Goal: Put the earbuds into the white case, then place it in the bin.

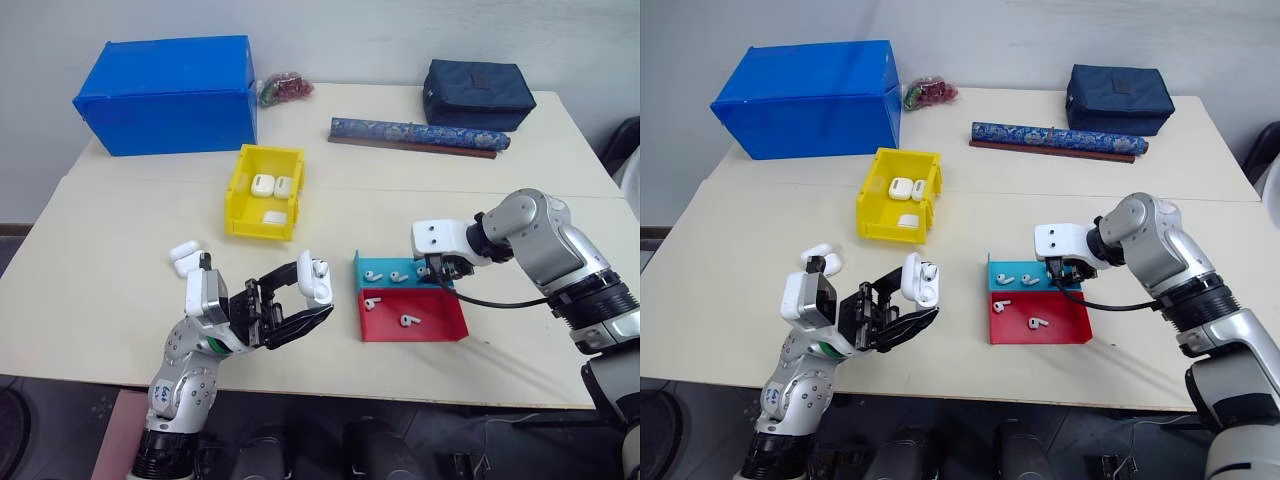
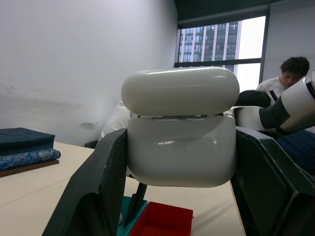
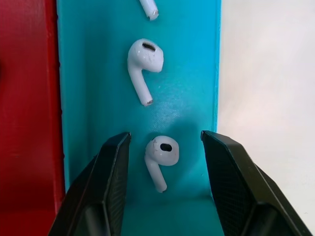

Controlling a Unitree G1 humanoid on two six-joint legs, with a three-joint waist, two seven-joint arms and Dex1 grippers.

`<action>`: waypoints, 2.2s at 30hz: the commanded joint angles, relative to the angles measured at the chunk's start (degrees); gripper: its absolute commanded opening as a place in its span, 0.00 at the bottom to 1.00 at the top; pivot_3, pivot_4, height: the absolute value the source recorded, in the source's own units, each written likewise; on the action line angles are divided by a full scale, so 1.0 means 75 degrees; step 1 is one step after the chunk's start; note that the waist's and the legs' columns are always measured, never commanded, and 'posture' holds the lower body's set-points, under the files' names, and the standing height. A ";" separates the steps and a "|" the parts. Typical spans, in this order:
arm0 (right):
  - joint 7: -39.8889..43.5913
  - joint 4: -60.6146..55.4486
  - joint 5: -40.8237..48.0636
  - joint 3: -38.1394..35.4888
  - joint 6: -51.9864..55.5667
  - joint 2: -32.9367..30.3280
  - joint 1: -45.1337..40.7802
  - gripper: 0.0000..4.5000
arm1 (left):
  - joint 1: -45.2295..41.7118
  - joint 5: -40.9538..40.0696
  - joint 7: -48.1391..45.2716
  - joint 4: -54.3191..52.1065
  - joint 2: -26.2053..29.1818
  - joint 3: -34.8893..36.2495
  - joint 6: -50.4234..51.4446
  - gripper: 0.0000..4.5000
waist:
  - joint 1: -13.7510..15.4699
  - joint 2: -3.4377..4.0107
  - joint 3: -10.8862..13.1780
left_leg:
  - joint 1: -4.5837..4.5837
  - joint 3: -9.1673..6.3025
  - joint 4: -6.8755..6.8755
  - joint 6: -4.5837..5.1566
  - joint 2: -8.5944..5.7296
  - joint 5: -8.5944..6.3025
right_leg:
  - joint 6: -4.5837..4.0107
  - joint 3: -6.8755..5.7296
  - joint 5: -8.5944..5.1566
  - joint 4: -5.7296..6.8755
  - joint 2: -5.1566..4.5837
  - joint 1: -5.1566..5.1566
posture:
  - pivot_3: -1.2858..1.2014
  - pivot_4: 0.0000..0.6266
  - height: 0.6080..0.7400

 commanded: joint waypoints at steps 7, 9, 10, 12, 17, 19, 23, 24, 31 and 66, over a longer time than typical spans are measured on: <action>0.0314 0.0168 -0.0346 -0.0005 -0.0102 0.0165 -0.0218 0.51 | 0.0053 -0.0058 0.0050 -0.0321 0.0059 0.0001 -0.0052 0.62 | -0.0014 0.0000 0.0000 | 0.0001 0.0000 0.0004 0.0000 0.0001 0.0000 | 0.0000 -0.0001 0.0000 0.0003 0.0000 0.0000 | 0.52 0.24 1.00; 0.0306 0.0191 -0.0387 -0.0006 -0.0098 0.0194 -0.0204 0.51 | 0.0066 -0.0058 0.0062 -0.0346 0.0063 -0.0008 -0.0045 0.62 | -0.0015 0.0000 0.0000 | 0.0001 -0.0001 0.0005 0.0000 0.0001 0.0000 | 0.0000 -0.0001 0.0000 0.0005 0.0000 0.0001 | 0.52 0.24 1.00; 0.0296 0.0209 -0.0408 -0.0007 -0.0102 0.0207 -0.0200 0.51 | 0.0068 -0.0056 0.0066 -0.0351 0.0066 -0.0010 -0.0045 0.62 | -0.0014 0.0000 0.0000 | 0.0001 0.0000 0.0007 0.0000 0.0001 0.0000 | 0.0000 -0.0001 0.0000 0.0005 0.0000 0.0002 | 0.52 0.24 1.00; 0.0286 0.0250 -0.0434 -0.0013 -0.0100 0.0228 -0.0188 0.51 | 0.0067 -0.0056 0.0073 -0.0350 0.0071 -0.0012 -0.0045 0.62 | -0.0015 0.0000 0.0000 | 0.0002 0.0000 0.0009 0.0000 0.0001 0.0000 | 0.0000 0.0000 0.0000 0.0005 0.0000 0.0005 | 0.52 0.24 1.00; 0.0315 0.0296 -0.0456 -0.0030 -0.0054 0.0233 -0.0126 0.47 | 0.0094 -0.0065 0.0100 -0.0394 0.0090 -0.0023 -0.0035 0.62 | -0.0015 0.0000 0.0000 | 0.0006 -0.0001 0.0014 0.0000 0.0001 0.0000 | 0.0000 -0.0001 0.0000 0.0006 0.0000 0.0011 | 0.52 0.24 1.00; 0.0322 0.0308 -0.0463 -0.0030 -0.0060 0.0224 -0.0107 0.37 | 0.0104 -0.0068 0.0110 -0.0406 0.0100 -0.0029 -0.0031 0.62 | -0.0014 0.0000 0.0000 | 0.0006 0.0000 0.0014 0.0000 0.0001 0.0000 | 0.0000 0.0000 0.0000 0.0006 0.0000 0.0011 | 0.52 0.24 1.00; 0.0425 0.0260 -0.0450 -0.0020 0.0003 0.0199 -0.0082 0.23 | 0.0107 -0.0080 0.0123 -0.0408 0.0122 -0.0035 -0.0032 0.62 | -0.0012 0.0000 0.0000 | 0.0006 0.0000 0.0015 0.0000 0.0001 0.0000 | 0.0000 0.0000 0.0000 0.0006 0.0000 0.0011 | 0.52 0.24 1.00; 0.0418 0.0248 -0.0449 -0.0030 0.0004 0.0199 -0.0073 0.23 | 0.0107 -0.0085 0.0126 -0.0409 0.0127 -0.0037 -0.0032 0.62 | -0.0011 0.0000 0.0000 | 0.0006 -0.0001 0.0015 0.0000 0.0001 0.0000 | 0.0000 -0.0001 0.0000 0.0007 0.0000 0.0011 | 0.52 0.24 1.00; 0.0389 0.0226 -0.0425 -0.0070 -0.0006 0.0205 -0.0048 0.11 | 0.0071 -0.0097 0.0133 -0.0381 0.0137 -0.0059 -0.0030 0.62 | -0.0013 0.0000 0.0000 | 0.0006 -0.0001 0.0015 0.0000 0.0001 0.0000 | 0.0000 -0.0001 0.0000 0.0007 0.0000 0.0011 | 0.52 0.24 1.00; -0.4533 -0.5933 1.1400 -0.5071 0.5243 0.2372 0.3075 0.10 | -0.1647 -0.0080 -0.0401 0.0932 -0.0523 -0.0281 0.0080 0.62 | 0.0026 -0.0010 0.0004 | -0.0006 -0.0036 0.0015 0.0004 0.0000 -0.0004 | 0.0000 -0.0038 0.0000 0.0001 -0.0001 0.0025 | 0.52 0.24 1.00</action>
